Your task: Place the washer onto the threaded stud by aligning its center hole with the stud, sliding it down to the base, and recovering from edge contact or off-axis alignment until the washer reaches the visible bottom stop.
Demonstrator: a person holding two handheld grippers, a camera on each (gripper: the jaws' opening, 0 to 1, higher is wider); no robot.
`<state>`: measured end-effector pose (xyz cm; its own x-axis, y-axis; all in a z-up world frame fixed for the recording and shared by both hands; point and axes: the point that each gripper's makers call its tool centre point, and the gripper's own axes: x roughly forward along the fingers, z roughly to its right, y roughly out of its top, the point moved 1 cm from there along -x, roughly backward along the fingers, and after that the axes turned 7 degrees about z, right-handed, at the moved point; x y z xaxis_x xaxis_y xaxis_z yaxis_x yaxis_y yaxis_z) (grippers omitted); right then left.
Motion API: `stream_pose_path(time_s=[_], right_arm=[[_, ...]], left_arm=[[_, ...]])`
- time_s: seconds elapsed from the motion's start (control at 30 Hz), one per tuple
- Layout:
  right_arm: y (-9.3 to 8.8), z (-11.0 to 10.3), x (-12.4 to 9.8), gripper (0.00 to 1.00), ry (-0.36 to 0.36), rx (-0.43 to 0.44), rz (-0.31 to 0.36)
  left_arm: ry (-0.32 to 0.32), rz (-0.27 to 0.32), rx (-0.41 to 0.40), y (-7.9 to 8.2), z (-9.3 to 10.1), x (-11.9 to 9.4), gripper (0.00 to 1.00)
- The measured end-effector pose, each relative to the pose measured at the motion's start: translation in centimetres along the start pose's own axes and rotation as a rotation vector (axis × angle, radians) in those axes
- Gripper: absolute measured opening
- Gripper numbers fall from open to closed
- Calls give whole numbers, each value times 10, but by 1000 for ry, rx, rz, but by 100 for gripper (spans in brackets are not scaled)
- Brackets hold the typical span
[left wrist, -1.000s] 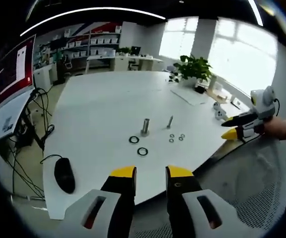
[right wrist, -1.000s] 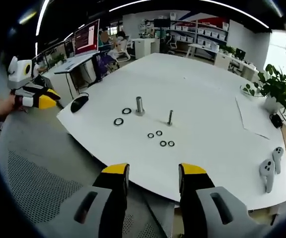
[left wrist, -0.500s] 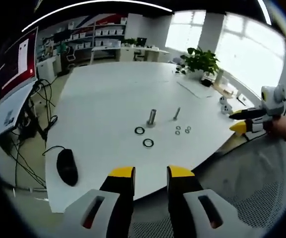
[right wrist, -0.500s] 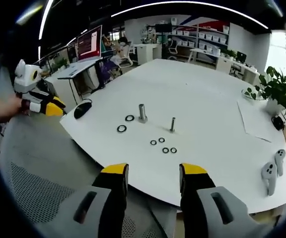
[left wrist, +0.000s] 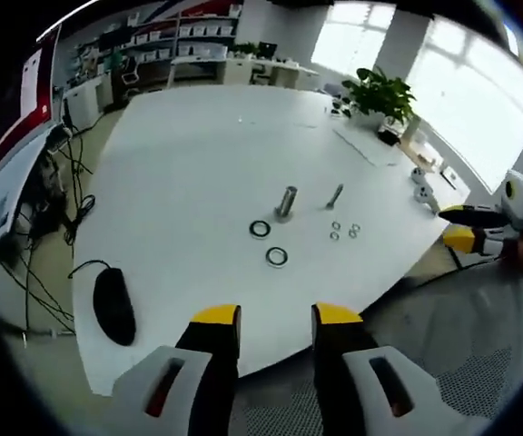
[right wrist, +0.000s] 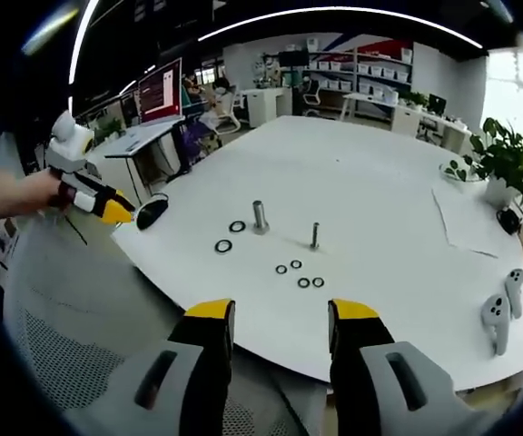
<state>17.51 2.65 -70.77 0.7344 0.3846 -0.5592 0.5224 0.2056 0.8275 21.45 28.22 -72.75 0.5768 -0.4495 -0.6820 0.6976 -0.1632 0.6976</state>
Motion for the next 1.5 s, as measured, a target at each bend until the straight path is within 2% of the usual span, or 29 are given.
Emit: stream_pose_path(time_s=[0.13,0.23,0.33,0.43,0.63,0.87,1.07,1.23,1.3,1.4,1.43,1.5], right_arm=[[0,1,0,44,-2,9,-2],[-1,0,0,44,0,6,-4],[-1,0,0,44,1,3,-7],[-2,1,0,44,-4,4,-6],[-1,2,0,44,-7,3,-4],[-1,2,-1,44,-7,1,-4],[-2,3,-1,44,-9,-2,-4],[-2,3,-1,44,-10,-4,-8],[-3,3,-1,44,-10,-8,-8],[-2,3,-1,44,-13,-6,-6],[-2,4,-1,44,-14,-6,-4],[-2,4,-1,44,-14,-5,-3]], left_arm=[[-26,-33,44,4,9,31,31],[-58,-62,20,3,17,51,31],[-57,-122,75,-2,15,69,31],[-47,-144,126,-2,12,83,31],[-47,-217,160,-8,12,111,31],[-46,-317,248,-19,8,131,31],[-46,-373,294,-20,8,148,31],[-45,-405,311,-22,7,157,29],[-54,-443,293,-28,9,158,29],[-34,-449,344,-30,6,158,27],[-30,-433,391,-26,3,160,24],[-27,-437,385,-27,2,161,21]])
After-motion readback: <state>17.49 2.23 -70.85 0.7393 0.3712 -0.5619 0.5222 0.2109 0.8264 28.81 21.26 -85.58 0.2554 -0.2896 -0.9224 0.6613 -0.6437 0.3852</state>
